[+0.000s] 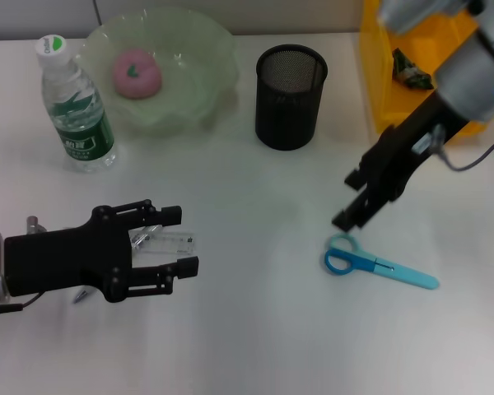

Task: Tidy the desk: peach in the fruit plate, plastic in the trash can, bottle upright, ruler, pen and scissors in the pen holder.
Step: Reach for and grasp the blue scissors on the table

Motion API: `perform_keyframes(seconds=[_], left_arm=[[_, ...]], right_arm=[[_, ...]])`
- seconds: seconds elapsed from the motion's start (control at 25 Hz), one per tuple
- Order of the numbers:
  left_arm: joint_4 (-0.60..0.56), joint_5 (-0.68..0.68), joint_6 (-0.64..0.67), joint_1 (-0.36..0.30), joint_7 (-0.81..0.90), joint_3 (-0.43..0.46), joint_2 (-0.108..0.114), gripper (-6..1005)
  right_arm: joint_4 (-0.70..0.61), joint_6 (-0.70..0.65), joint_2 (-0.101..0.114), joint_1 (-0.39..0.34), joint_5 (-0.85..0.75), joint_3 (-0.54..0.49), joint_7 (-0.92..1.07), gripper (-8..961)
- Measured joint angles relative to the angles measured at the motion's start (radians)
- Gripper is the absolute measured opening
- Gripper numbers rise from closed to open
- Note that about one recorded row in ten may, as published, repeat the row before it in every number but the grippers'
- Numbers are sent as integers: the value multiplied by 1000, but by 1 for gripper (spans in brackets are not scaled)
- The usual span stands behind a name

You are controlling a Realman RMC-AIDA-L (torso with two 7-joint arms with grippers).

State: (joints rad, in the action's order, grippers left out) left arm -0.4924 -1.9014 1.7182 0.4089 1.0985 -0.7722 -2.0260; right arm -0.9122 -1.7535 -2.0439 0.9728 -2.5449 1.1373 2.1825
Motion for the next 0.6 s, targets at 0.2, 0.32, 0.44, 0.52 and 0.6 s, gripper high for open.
perform_keyframes(seconds=[0.2,0.32,0.44,0.52,0.6], left_arm=[[0,-9,-15,1,-16,1,-3,784],[0,-10,-20,3,-16,6,-3,784],[0,-10,-27,3,-16,6,-3,784],[0,-10,-31,4,-15,5,-3,784],[0,-11,-35,5,-12,4,-3,784]], right_arm=[[0,-6,-34,30,-90,101,42,805],[5,10,-41,33,-110,202,83,805],[4,25,-42,29,-109,240,100,804],[6,48,-43,21,-109,287,117,804],[6,53,-44,16,-108,302,120,804]])
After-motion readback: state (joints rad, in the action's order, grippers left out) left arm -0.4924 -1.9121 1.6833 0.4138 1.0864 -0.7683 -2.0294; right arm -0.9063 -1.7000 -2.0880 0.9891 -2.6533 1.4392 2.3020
